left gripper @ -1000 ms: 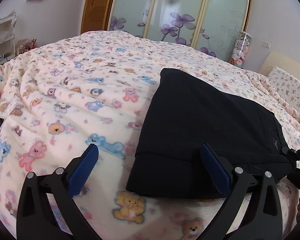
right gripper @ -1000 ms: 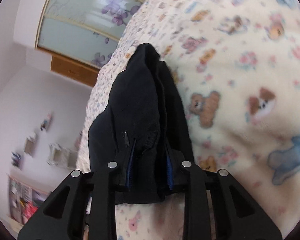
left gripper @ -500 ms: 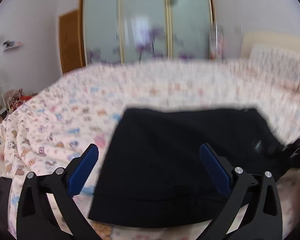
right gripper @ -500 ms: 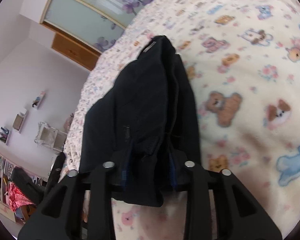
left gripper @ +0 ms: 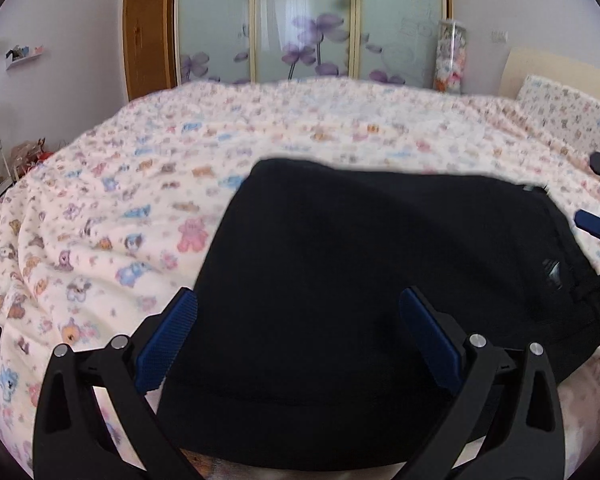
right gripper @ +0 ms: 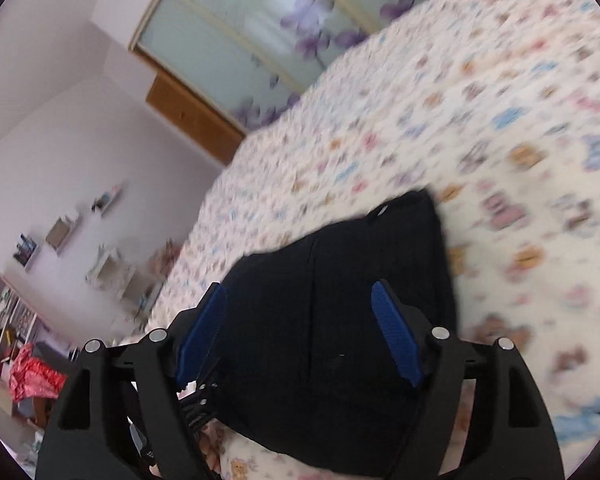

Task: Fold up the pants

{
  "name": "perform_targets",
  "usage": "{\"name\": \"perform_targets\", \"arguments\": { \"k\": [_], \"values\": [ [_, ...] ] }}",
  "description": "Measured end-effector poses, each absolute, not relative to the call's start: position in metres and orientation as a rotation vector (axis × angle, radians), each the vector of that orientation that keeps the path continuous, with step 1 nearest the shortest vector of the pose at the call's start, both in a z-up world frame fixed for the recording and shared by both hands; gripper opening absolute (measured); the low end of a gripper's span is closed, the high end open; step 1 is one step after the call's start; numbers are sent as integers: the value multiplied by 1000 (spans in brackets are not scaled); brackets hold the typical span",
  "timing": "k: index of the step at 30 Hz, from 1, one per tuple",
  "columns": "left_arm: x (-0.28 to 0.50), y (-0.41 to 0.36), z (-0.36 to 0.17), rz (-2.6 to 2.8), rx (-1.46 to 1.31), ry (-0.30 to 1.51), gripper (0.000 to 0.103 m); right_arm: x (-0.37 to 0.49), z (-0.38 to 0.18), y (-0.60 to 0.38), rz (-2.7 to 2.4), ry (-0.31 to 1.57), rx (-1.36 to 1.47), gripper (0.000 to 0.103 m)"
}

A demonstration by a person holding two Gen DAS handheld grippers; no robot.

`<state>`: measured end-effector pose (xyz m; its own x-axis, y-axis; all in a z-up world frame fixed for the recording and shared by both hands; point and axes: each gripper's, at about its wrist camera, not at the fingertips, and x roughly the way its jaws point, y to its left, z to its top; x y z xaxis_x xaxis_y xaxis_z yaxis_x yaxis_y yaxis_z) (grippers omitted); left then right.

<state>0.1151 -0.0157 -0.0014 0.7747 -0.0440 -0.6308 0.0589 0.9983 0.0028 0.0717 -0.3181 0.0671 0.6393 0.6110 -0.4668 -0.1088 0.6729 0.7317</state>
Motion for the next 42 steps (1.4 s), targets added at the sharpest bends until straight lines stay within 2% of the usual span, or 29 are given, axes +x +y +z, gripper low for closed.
{"name": "perform_targets", "arguments": {
  "k": [1, 2, 4, 9, 16, 21, 25, 29, 32, 34, 36, 42],
  "values": [
    [118, -16, -6, -51, 33, 709, 101, 83, 59, -312, 444, 827, 710, 85],
    [120, -17, -9, -45, 41, 724, 101, 89, 54, -309, 424, 861, 704, 86],
    [121, -18, -14, -42, 54, 742, 101, 101, 32, -308, 389, 928, 726, 85],
    [122, -14, -21, -62, 30, 780, 101, 96, 24, -312, 403, 913, 768, 85],
    [110, -6, -15, -76, -8, 741, 101, 85, 31, -326, 471, 852, 881, 85],
    [101, 24, 35, -172, -173, 608, 101, 74, 54, -358, 438, 713, 938, 93],
    [144, 15, 57, -323, -193, 696, 101, 83, 46, -359, 477, 723, 1020, 93],
    [187, -4, 63, -380, -193, 769, 101, 91, 52, -342, 553, 712, 984, 93],
    [218, -13, 47, -360, -203, 852, 101, 99, 49, -331, 537, 771, 933, 96],
    [246, -7, 20, -343, -262, 978, 101, 104, 33, -329, 474, 847, 893, 97],
    [258, 1, 1, -355, -333, 1026, 101, 105, 20, -331, 484, 845, 909, 97],
    [263, 23, -10, -406, -487, 1018, 101, 98, 20, -332, 514, 819, 900, 97]
  ]
}}
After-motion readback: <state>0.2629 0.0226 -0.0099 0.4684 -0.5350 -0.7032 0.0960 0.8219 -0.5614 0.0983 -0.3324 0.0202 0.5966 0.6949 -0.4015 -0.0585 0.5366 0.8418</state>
